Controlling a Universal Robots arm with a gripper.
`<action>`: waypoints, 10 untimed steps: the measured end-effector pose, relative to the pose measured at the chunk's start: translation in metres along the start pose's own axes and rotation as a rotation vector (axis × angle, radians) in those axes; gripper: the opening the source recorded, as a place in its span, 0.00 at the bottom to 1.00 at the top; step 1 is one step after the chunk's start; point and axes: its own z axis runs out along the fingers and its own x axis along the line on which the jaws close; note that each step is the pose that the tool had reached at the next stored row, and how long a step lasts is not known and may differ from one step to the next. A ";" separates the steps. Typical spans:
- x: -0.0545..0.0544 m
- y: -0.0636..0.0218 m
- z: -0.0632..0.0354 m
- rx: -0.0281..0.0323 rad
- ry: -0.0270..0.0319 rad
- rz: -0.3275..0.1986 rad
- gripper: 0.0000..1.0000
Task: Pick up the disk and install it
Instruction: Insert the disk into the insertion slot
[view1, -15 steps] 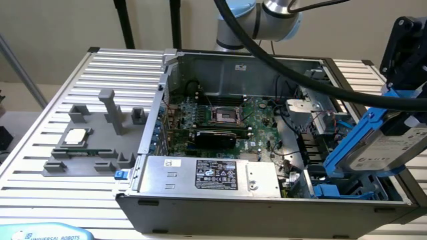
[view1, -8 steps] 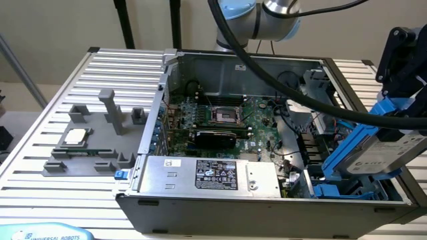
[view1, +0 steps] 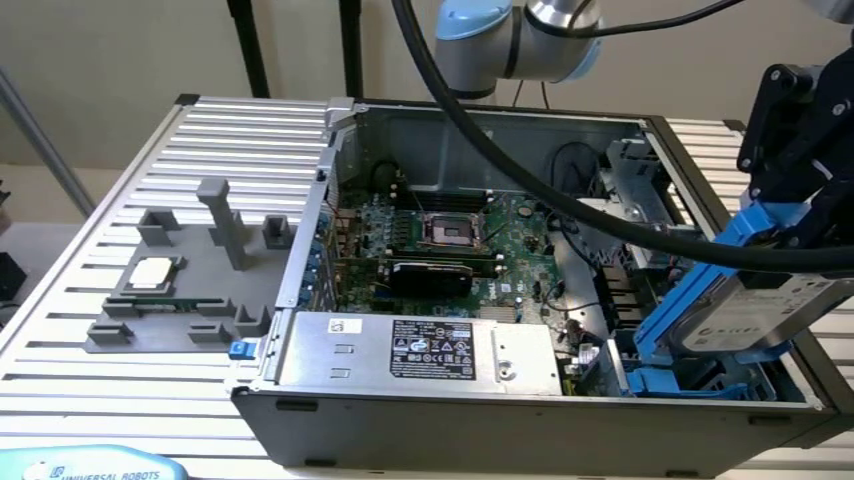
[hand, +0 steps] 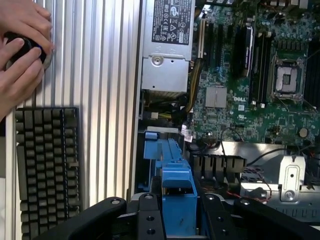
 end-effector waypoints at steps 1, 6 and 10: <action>0.000 0.0006 0.0009 0.0000 0.0001 0.001 0.33; -0.001 0.0017 0.0048 0.0002 0.0000 0.004 0.33; -0.004 0.0017 0.0062 0.0003 0.0000 0.006 0.33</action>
